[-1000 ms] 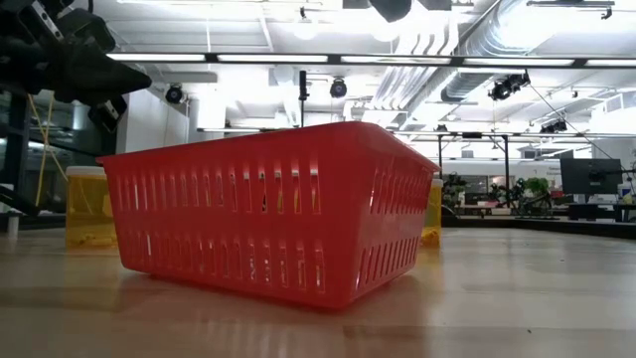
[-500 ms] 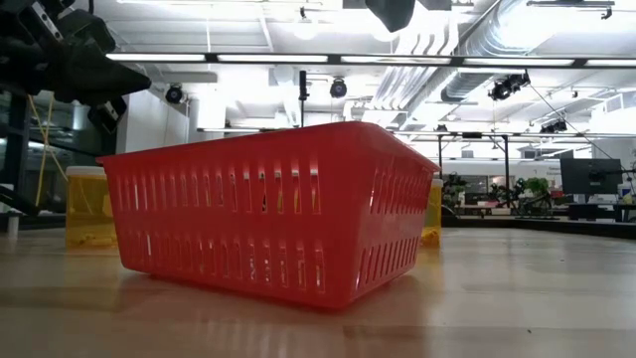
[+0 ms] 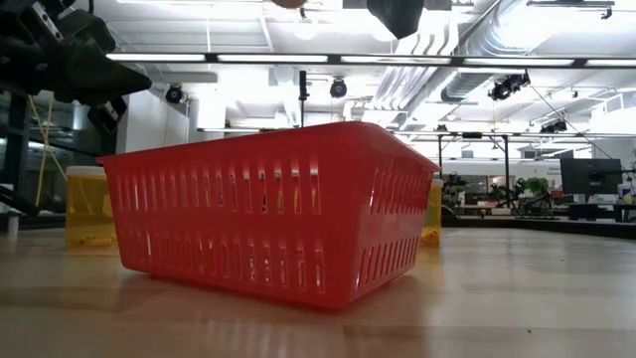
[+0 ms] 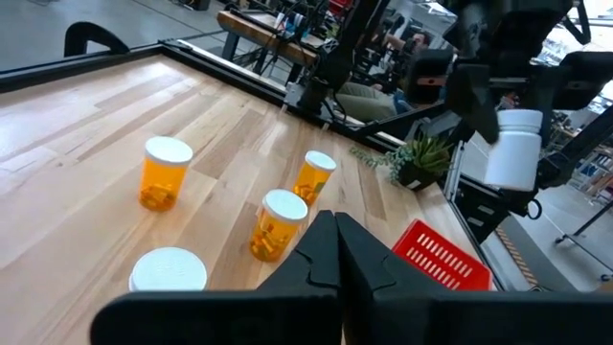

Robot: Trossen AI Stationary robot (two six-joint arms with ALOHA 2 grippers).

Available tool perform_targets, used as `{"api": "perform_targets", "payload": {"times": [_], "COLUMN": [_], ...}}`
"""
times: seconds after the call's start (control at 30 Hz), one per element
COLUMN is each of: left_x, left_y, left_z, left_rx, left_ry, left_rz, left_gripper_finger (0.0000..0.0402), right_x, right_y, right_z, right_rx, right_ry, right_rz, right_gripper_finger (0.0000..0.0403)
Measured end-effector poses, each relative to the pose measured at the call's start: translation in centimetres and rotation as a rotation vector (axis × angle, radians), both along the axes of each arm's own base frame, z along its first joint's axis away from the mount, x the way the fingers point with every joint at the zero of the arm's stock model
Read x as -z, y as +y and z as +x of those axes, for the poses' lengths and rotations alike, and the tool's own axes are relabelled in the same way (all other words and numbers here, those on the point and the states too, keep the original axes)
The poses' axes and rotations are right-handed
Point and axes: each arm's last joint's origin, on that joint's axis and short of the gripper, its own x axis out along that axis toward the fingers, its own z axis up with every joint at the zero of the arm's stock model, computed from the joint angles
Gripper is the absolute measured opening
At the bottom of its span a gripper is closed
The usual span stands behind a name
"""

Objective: Pick and place pill bottles into a basket
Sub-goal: Put the white pill bottle into the red basket

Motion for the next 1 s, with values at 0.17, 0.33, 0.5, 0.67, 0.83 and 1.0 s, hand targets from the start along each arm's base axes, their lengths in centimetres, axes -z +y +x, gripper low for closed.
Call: {"api": "perform_targets", "payload": {"times": [0.17, 0.33, 0.5, 0.67, 0.83, 1.0], "left_x": [0.0, 0.0, 0.0, 0.0, 0.0, 0.0], "left_y": [0.0, 0.0, 0.0, 0.0, 0.0, 0.0], "left_z": [0.0, 0.0, 0.0, 0.0, 0.0, 0.0], "left_rx": [0.000, 0.000, -0.001, -0.001, -0.001, -0.006], "left_ry": [0.000, 0.000, 0.000, 0.000, 0.000, 0.000], "left_rz": [0.000, 0.000, -0.001, -0.003, -0.003, -0.012], "left_gripper_finger": [0.0031, 0.0023, 0.0026, 0.0027, 0.0023, 0.0032], "right_x": [0.3, 0.4, 0.6, 0.5, -0.5, -0.3], "right_y": [-0.1, -0.2, -0.2, -0.1, 0.3, 0.7], "right_z": [-0.2, -0.2, -0.3, -0.3, 0.7, 2.5], "right_rx": [-0.004, 0.011, 0.013, -0.023, -0.047, -0.065], "right_ry": [0.037, 0.039, 0.064, 0.082, 0.102, 0.192], "right_rz": [-0.014, -0.028, -0.043, -0.031, -0.072, -0.146], "right_gripper_finger": [0.0159, 0.0159, 0.0159, 0.0159, 0.0159, 0.0159]}}
